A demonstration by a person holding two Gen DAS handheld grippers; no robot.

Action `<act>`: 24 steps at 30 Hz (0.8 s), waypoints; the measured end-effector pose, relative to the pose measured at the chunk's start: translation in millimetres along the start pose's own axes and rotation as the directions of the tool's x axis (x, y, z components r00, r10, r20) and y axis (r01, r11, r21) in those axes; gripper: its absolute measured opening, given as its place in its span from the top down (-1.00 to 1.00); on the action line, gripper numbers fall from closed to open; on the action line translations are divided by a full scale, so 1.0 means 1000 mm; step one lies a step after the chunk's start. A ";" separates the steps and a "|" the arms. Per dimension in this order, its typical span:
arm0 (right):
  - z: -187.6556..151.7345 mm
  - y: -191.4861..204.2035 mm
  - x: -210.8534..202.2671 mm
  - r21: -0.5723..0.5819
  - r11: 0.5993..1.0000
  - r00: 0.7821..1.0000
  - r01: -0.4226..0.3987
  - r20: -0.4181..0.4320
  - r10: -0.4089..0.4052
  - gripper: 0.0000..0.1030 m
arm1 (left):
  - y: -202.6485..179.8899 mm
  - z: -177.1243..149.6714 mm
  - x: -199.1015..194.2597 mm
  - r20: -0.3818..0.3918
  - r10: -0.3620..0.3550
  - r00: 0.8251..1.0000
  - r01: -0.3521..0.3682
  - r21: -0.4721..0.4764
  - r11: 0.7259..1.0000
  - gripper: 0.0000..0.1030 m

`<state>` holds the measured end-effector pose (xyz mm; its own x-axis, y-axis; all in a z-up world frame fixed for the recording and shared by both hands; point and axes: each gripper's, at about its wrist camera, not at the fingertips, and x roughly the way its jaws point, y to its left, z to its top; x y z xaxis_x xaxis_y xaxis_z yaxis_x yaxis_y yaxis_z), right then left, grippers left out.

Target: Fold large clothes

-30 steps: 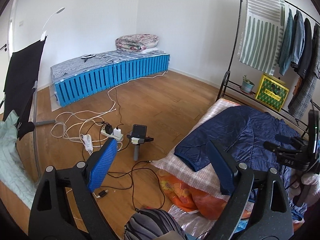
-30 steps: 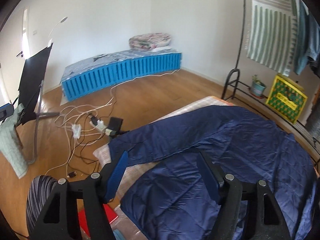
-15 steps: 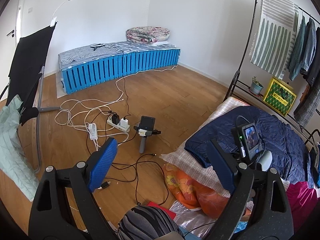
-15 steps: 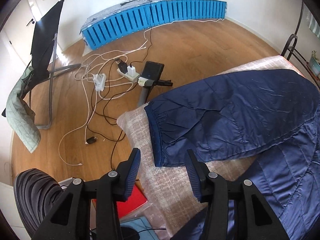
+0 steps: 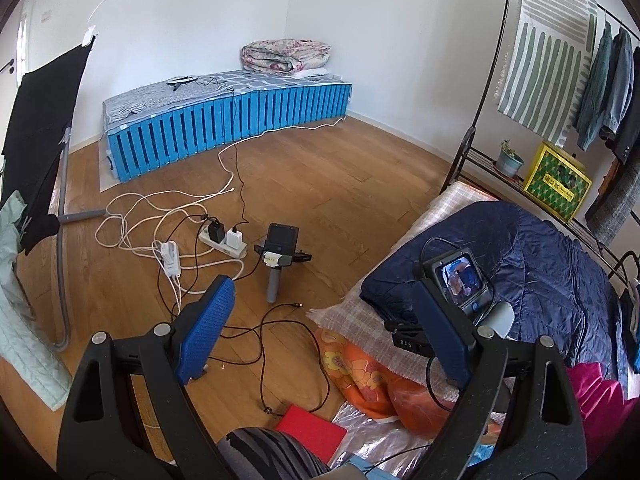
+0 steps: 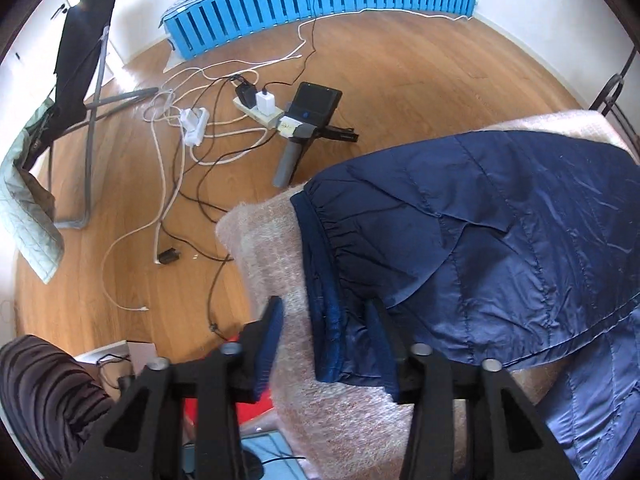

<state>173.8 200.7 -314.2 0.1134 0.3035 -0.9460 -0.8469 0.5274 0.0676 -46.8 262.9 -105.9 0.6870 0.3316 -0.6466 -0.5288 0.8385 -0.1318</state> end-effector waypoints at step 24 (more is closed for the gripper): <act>-0.091 -0.250 -0.196 0.541 0.760 0.851 -0.359 0.524 0.030 0.95 | -0.178 0.033 0.029 0.015 -0.289 0.957 0.279 0.225 0.934 -0.78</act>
<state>316.2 -63.1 -174.2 0.3435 0.6897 -0.6375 -0.4035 0.7213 0.5630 83.6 137.1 -76.1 0.8178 0.0811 -0.5697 -0.1903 0.9725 -0.1346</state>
